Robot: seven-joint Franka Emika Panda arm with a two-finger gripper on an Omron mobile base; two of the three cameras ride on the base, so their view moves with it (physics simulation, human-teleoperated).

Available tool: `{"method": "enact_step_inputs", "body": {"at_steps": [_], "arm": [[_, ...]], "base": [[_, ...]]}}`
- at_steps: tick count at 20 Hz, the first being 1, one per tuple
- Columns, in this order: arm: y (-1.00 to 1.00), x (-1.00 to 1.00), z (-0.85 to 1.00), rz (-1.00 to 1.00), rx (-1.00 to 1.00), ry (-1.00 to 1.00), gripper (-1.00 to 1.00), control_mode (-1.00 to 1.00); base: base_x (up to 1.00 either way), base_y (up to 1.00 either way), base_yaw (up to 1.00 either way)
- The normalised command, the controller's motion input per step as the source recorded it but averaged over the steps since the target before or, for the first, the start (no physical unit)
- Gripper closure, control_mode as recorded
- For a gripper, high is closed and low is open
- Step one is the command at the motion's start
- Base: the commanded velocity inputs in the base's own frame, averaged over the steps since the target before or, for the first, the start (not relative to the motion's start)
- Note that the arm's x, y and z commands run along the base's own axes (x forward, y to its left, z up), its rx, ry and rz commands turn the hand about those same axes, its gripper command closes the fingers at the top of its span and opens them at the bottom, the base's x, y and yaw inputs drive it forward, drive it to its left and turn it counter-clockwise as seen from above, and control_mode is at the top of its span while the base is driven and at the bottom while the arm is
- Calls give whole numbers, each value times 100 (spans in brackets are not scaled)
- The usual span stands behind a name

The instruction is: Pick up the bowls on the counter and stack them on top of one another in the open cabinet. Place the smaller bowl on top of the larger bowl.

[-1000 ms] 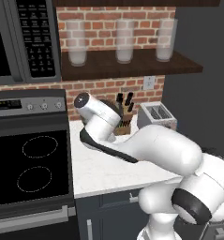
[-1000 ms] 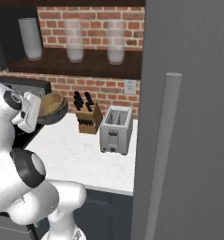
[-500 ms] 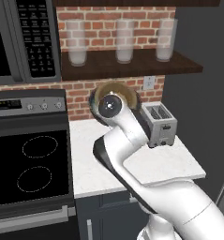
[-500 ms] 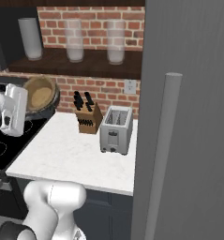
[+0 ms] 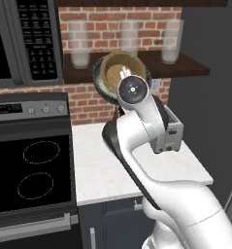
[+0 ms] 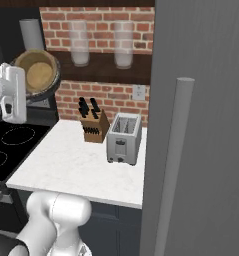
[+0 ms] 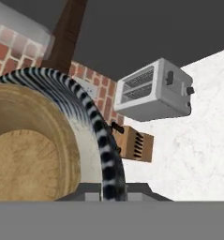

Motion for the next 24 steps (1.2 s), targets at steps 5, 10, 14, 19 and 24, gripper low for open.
{"method": "enact_step_inputs", "body": {"at_steps": [5,10,14,19,24], "arm": [[0,68,91,5,3,-3,100,-100],[12,92,3,0,-9,1,100,-100],[13,86,-4,-1,-10,7,100,-100],[39,71,0,0,-3,8,100,-100],[50,46,0,0,0,9,100,-100]], "base": [[0,0,0],[0,0,0],[0,0,0],[0,0,0],[0,0,0]]}}
